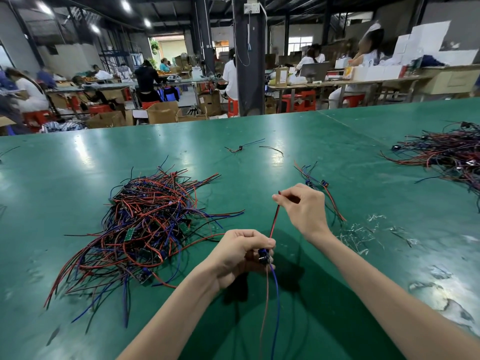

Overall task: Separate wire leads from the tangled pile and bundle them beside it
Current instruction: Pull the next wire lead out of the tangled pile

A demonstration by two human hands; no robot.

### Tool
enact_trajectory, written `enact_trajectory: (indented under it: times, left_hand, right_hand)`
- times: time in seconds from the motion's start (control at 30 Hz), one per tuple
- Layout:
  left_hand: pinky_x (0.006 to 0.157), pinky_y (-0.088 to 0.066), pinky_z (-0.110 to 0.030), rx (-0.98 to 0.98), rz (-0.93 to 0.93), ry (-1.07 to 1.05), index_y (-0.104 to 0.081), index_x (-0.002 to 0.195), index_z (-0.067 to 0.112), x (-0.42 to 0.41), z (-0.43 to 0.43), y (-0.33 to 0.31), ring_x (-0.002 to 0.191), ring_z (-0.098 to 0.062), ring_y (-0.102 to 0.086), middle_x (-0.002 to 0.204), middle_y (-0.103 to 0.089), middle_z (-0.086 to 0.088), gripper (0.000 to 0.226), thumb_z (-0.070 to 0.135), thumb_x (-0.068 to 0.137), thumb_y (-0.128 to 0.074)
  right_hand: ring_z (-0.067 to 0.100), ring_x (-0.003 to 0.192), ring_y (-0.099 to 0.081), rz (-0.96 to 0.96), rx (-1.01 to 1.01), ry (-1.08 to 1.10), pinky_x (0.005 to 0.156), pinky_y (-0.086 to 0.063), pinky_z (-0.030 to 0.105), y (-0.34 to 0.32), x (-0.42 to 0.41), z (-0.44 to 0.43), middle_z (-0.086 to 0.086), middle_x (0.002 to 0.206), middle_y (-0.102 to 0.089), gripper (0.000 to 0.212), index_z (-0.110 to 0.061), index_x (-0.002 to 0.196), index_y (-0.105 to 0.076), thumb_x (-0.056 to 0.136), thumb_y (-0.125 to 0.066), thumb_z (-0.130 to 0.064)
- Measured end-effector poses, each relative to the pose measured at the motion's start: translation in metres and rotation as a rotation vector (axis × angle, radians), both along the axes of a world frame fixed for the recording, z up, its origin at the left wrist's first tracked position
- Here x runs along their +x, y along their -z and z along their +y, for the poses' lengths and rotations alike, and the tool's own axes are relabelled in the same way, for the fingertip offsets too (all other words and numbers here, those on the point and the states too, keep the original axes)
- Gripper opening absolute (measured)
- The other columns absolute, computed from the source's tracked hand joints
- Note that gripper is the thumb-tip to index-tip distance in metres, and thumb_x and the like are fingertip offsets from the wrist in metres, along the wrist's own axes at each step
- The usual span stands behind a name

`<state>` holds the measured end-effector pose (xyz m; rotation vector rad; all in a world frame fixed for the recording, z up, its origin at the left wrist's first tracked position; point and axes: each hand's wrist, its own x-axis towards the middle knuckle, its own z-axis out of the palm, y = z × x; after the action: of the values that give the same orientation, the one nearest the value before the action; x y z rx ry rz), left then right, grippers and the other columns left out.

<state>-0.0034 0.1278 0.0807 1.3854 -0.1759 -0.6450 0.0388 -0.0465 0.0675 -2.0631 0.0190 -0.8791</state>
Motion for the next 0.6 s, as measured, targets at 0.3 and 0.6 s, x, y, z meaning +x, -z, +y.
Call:
enact_trajectory:
  times: [0.3,0.6]
  left_hand:
    - [0.048,-0.053,-0.025,0.04,-0.01,0.093,-0.063,0.057,0.009,-0.003,-0.001,0.002,0.045,-0.015,-0.057,0.057,-0.059,-0.008,0.027,-0.002,0.081,-0.064]
    - [0.048,-0.052,-0.024,0.031,-0.001,0.105,-0.066,0.055,0.011,-0.002,-0.001,0.002,0.045,-0.012,-0.057,0.055,-0.059,-0.006,0.029,0.0,0.081,-0.063]
  right_hand:
    - [0.009,0.037,-0.035,0.533,1.139,-0.269,0.036,-0.038,0.017,-0.026,-0.006,-0.005,0.003,0.045,-0.05,0.025,-0.001,0.06,-0.059,0.086,-0.061,-0.004]
    - [0.009,0.028,-0.037,0.745,1.738,-0.484,0.033,-0.041,0.016,-0.046,-0.019,-0.013,0.005,0.047,-0.044,0.015,0.0,0.059,-0.051,0.073,-0.057,0.002]
